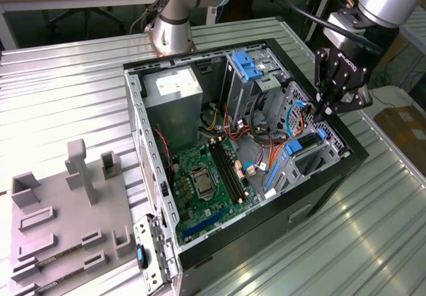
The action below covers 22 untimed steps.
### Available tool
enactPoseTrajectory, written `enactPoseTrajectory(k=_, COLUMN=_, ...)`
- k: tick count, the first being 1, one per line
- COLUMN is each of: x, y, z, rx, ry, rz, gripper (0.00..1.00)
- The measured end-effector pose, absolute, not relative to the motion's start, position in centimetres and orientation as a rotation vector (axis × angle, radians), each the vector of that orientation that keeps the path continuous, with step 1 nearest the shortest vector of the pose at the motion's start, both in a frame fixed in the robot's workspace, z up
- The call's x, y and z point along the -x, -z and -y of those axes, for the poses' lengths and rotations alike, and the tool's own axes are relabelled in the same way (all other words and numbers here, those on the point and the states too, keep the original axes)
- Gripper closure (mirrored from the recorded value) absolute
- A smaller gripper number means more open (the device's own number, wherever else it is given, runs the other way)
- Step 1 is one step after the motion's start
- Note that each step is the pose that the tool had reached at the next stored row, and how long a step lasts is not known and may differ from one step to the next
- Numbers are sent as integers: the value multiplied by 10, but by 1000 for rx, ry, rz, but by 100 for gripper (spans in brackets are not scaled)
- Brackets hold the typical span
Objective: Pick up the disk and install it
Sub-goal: 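Insert the first disk wire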
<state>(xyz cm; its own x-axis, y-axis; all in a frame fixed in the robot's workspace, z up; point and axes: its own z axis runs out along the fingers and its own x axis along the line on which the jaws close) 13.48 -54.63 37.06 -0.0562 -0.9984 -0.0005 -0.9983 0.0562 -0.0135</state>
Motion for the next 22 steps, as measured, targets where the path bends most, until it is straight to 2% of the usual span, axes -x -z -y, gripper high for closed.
enactPoseTrajectory(k=10, x=-135, y=-367, z=556, rx=2153, ry=-14, rz=-2247, gripper=83)
enactPoseTrajectory(k=22, x=-126, y=-359, z=560, rx=2166, ry=-4, rz=-2190, gripper=83)
